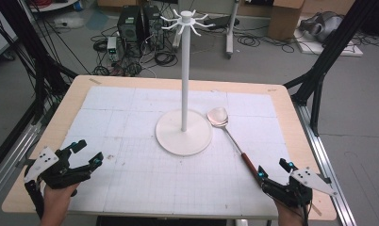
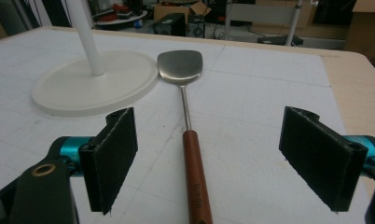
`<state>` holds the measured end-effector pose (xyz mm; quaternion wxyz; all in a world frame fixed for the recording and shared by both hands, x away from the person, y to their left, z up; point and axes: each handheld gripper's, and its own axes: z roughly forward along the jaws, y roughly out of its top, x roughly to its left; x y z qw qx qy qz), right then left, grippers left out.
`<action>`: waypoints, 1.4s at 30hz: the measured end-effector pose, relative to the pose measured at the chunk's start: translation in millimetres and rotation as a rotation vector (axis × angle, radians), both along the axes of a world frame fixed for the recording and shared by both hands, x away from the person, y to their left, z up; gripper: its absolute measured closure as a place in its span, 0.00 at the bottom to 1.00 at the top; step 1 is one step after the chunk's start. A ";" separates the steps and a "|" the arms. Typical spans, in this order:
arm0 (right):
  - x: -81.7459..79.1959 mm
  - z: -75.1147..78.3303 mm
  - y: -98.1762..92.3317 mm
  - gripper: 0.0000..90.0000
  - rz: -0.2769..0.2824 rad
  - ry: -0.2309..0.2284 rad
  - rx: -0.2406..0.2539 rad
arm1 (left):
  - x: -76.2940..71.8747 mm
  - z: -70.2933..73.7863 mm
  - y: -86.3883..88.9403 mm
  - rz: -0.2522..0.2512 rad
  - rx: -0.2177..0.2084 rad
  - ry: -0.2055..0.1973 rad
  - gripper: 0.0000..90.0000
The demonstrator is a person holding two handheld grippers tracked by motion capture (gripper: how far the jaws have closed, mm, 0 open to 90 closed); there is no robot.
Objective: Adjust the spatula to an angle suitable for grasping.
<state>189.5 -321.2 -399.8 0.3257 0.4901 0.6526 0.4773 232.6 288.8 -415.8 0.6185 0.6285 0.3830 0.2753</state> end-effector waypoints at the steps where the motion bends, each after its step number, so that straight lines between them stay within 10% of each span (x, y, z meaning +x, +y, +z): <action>1: -0.6 0.1 -0.3 0.20 0.000 0.001 -0.005 | 0.7 -0.3 -0.4 0.002 -0.002 0.003 0.20; 22: 25.9 2.5 16.2 0.21 0.024 0.071 -0.010 | -4.7 -2.7 3.7 -0.015 0.014 0.024 0.21; 34: 110.5 0.1 44.1 0.44 0.121 0.215 -0.107 | -2.8 -5.3 4.4 -0.020 0.025 0.044 0.22; 37: 140.6 -9.4 49.9 0.47 0.124 0.327 -0.151 | -2.8 -5.5 3.4 -0.023 0.023 0.044 0.22; 42: 156.2 -16.0 53.9 0.53 0.126 0.391 -0.175 | -2.2 -6.0 3.8 -0.025 0.025 0.049 0.22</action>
